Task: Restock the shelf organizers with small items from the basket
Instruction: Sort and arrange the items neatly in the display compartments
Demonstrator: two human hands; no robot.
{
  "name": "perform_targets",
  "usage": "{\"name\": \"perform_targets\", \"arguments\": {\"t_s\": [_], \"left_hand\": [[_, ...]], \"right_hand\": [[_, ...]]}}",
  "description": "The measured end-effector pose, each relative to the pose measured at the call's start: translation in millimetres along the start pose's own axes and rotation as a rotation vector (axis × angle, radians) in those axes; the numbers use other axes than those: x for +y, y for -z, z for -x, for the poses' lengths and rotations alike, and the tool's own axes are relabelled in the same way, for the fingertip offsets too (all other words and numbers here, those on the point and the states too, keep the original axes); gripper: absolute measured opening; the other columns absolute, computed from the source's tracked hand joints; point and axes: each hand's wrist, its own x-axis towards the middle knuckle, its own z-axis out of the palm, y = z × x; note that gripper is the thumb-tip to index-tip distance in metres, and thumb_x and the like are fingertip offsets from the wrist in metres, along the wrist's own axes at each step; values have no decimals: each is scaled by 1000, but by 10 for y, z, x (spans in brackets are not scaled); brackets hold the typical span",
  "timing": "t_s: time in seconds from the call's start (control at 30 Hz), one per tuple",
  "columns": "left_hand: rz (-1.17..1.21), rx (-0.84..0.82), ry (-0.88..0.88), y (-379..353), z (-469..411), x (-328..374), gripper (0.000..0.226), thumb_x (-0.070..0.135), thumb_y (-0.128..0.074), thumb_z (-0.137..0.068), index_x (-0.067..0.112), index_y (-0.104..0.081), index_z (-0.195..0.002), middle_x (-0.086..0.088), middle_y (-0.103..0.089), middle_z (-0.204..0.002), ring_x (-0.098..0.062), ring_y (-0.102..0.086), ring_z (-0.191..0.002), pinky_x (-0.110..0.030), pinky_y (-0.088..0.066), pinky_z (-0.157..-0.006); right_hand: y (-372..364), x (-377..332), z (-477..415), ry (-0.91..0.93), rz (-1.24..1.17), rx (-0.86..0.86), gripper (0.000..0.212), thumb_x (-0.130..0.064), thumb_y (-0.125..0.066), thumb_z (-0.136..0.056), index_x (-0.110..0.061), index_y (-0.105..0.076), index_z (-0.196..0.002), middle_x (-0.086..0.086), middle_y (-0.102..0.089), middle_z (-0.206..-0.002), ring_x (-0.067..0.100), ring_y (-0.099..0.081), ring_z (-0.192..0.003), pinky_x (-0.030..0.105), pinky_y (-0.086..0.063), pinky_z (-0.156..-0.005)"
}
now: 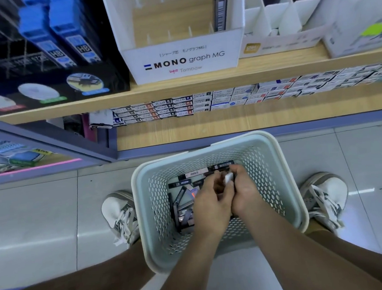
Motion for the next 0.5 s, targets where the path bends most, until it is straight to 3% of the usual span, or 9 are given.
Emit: {"name": "perform_targets", "arguments": {"t_s": [0.03, 0.1, 0.17, 0.27, 0.4, 0.5], "left_hand": [[25, -27, -1, -11, 17, -38, 23, 42, -56, -92, 27, -57, -110, 17, -62, -94, 2, -58, -82, -10, -44, -73], [76, -88, 10, -34, 3, -102, 28, 47, -54, -92, 23, -56, -107, 8, -63, -99, -8, -59, -90, -24, -49, -81], [178, -106, 90, -43, -21, -67, 30, 49, -52, -92, 20, -56, -99, 2, -65, -95, -14, -61, -88, -35, -51, -79], [363, 23, 230, -1, -12, 12, 25, 37, -59, -92, 13, -60, -87, -2, -67, -81, -17, -60, -73, -38, -50, -68], [612, 84, 385, 226, -14, 92, 27, 38, -59, -92, 13, -63, -84, -1, -65, -69, -14, -52, -55, -29, -44, -52], [692, 105, 418, 516, -50, 242, 34, 40, -55, -94, 13, -62, -74, 2, -58, -54, -10, -47, -42, -21, -38, -42]], "right_hand": [[-19, -9, 25, -5, -44, -15, 29, -31, -54, -90, -9, -54, -72, 9, -61, -71, 25, -61, -58, 30, -53, -46], [-59, -22, 71, -14, -132, -47, 27, -29, -52, -90, -12, -49, -69, 4, -56, -71, 19, -57, -63, 25, -53, -50], [-93, -38, 130, -1, -173, -70, 29, -28, -48, -89, -12, -45, -65, 4, -51, -64, 19, -48, -60, 25, -48, -56], [-166, -64, 272, 14, -229, -140, 32, -27, -47, -89, -13, -41, -62, 4, -47, -55, 20, -43, -56, 31, -43, -59], [-238, -183, 472, 23, -252, -202, 24, -19, -58, -92, -11, -47, -71, 1, -46, -56, 14, -52, -52, 24, -48, -53], [-160, -308, 719, -18, 102, -248, 14, -12, -62, -90, -11, -52, -79, 2, -52, -60, 12, -56, -53, 16, -41, -38]]}}
